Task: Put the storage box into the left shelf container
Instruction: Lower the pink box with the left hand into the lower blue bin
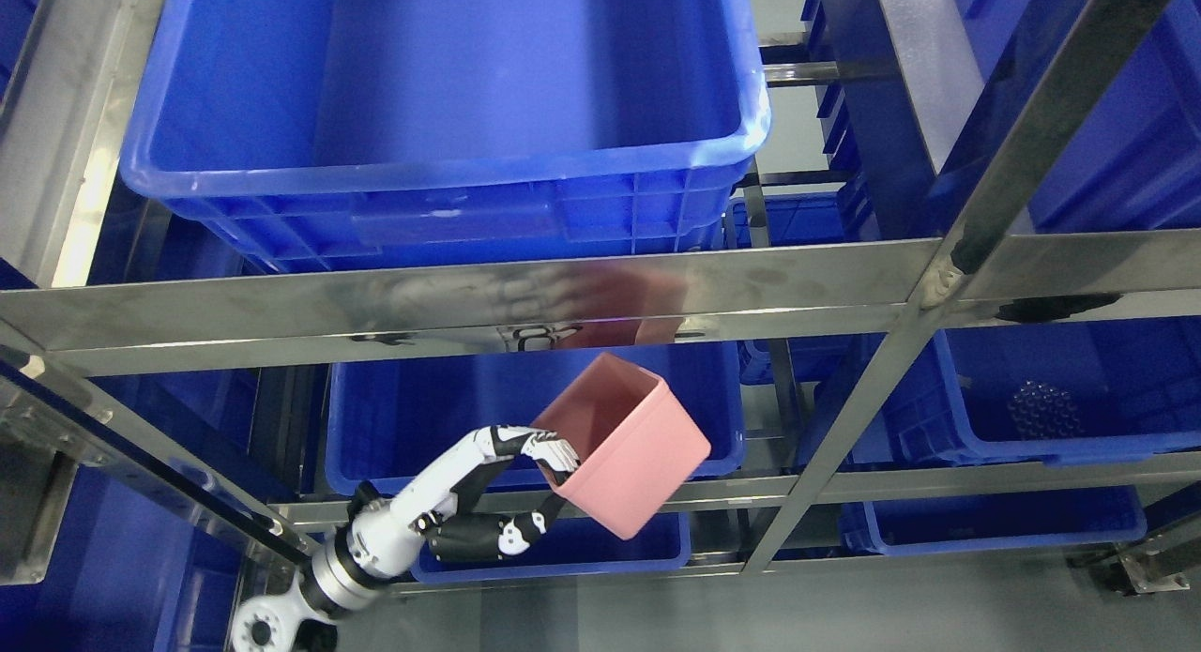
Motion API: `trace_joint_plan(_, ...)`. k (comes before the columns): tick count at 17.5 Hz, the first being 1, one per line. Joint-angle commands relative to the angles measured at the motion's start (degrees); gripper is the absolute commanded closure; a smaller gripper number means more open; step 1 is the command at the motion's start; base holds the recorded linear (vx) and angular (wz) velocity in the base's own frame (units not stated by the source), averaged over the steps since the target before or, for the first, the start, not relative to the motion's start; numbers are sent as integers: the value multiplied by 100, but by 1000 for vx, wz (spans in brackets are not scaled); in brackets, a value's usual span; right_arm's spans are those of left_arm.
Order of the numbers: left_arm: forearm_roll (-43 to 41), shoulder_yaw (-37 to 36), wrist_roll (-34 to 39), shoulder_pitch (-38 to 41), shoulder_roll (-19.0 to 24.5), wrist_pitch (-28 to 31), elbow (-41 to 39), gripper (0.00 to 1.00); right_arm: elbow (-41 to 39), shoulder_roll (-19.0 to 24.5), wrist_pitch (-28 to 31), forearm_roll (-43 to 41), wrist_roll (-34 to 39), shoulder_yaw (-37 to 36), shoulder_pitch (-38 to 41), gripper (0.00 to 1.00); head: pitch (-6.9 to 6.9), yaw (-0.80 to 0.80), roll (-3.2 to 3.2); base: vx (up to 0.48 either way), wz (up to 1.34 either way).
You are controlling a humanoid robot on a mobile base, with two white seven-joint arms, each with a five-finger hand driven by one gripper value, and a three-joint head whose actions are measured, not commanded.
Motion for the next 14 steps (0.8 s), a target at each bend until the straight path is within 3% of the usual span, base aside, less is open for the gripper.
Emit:
trace_joint_plan(1, -2402, 466, -57, -918, 575, 189, 1252, 96, -100, -100, -2, 9, 0, -27, 54, 0, 0, 0, 0, 15, -111)
trace_joint_plan(6, -3960, 306, -137, -1464, -181, 40, 1984, 92, -100, -100, -2, 9, 0, -27, 54, 0, 0, 0, 0, -3, 5)
trace_joint_plan(11, -4217, 368, -32, -1772, -521, -13, 1993, 89, -100, -100, -2, 9, 0, -27, 54, 0, 0, 0, 0, 0, 0)
trace_joint_plan(13, -4226, 342, 12, -1764, -521, 4, 1993, 60, -100, -100, -2, 9, 0, -27, 54, 0, 0, 0, 0, 0, 0)
trace_joint_plan(14, -4191, 368, 56, -1755, -521, 4, 1984, 54, -100, -100, -2, 9, 0, -27, 54, 0, 0, 0, 0, 0, 0)
